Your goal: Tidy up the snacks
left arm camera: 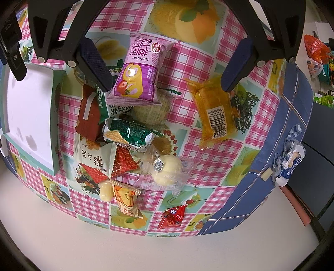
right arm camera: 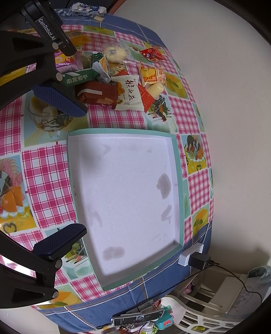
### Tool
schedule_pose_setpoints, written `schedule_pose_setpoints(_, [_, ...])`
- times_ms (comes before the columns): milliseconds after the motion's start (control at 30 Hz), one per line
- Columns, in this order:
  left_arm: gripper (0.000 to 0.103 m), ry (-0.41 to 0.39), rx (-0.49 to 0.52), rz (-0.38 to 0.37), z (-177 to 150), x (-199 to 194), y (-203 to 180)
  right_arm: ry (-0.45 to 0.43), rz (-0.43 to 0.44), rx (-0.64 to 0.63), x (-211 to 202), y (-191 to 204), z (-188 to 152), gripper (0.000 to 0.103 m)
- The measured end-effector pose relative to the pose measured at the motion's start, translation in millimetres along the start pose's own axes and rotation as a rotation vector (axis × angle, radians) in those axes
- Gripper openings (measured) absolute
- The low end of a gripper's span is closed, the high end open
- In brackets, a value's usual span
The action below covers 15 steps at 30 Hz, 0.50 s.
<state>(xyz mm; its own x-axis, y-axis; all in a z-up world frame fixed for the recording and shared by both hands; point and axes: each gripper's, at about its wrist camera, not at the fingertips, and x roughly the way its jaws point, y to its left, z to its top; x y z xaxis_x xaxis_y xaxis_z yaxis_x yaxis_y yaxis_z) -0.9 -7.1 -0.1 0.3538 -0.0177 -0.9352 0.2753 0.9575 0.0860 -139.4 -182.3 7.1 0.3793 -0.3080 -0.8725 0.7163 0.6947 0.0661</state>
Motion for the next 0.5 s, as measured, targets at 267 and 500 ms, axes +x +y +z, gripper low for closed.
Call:
schedule_pose_setpoints(267, [0.103, 0.001, 0.0, -0.001, -1.0, 1.1, 0.4, 0.0, 0.001, 0.0, -0.1, -0.3, 0.3, 0.103])
schedule_pose_setpoints(500, [0.103, 0.002, 0.0, -0.002, -1.8, 1.2, 1.5, 0.001, 0.002, 0.001, -0.1, -0.4, 0.5, 0.103])
